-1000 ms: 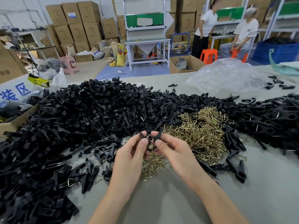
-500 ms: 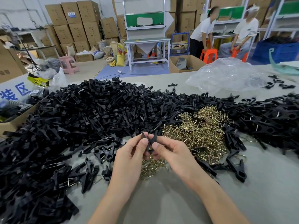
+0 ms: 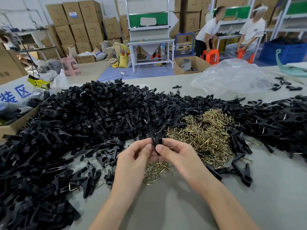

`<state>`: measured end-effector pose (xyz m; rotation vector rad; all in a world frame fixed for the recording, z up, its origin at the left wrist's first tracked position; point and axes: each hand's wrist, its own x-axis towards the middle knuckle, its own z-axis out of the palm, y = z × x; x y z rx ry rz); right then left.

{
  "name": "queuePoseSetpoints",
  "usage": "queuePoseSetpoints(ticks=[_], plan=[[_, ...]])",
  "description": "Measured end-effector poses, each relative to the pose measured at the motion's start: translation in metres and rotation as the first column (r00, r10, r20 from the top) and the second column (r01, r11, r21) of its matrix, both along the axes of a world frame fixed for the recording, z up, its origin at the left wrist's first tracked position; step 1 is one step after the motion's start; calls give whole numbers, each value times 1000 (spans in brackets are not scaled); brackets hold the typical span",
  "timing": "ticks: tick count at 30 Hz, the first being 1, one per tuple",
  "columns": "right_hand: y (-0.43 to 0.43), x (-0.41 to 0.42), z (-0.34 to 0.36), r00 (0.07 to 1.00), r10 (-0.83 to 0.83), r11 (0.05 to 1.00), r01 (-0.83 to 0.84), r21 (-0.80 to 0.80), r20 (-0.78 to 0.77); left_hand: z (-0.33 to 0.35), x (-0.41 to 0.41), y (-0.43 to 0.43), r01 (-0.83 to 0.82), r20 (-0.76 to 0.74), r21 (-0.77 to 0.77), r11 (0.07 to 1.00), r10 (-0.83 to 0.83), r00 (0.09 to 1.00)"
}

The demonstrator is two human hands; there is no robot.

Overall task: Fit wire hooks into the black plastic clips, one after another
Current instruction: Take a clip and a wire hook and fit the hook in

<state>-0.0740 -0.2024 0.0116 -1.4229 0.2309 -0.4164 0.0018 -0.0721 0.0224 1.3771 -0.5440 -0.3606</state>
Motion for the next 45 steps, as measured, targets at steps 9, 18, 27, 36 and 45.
queuePoseSetpoints(ticks=[9,18,27,36,45], plan=[[-6,-3,3,969,-239,966,244,-85,67,-12,9,14,-334,689,535,776,-172,705],[-5,-1,0,941,-337,934,339,-114,39,-20,9,10,-375,705,617,692,-273,655],[-4,0,0,937,-348,925,348,-155,31,-15,8,8,-324,592,417,849,16,806],[1,0,-2,946,-323,907,317,-279,25,-1,9,6,-134,0,119,984,135,991],[12,-1,-1,954,-292,796,278,-538,61,-2,9,2,-90,-278,-58,994,71,958]])
